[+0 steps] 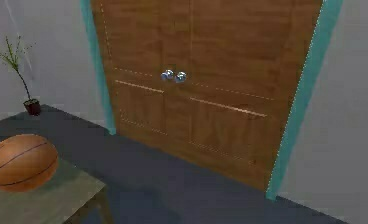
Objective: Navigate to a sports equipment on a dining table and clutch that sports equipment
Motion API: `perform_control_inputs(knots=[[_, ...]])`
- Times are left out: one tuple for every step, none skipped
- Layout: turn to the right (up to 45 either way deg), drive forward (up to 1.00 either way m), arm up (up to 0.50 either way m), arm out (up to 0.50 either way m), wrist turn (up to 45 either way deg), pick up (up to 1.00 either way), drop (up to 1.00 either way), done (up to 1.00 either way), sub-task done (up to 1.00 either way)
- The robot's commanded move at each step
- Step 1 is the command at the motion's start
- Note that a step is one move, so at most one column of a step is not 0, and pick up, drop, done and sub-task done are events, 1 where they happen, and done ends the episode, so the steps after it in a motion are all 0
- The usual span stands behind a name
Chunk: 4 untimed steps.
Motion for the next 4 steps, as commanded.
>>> perform_control_inputs(knots=[[-45.0,0.00,0.00,0.00,0.0,0.00,0.00,0.00,0.00],[-45.0,0.00,0.00,0.00,0.0,0.00,0.00,0.00,0.00],[-39.0,0.00,0.00,0.00,0.0,0.00,0.00,0.00,0.00],[0.0,0.00,0.50,0.00,0.0,0.00,0.00,0.00,0.00]])
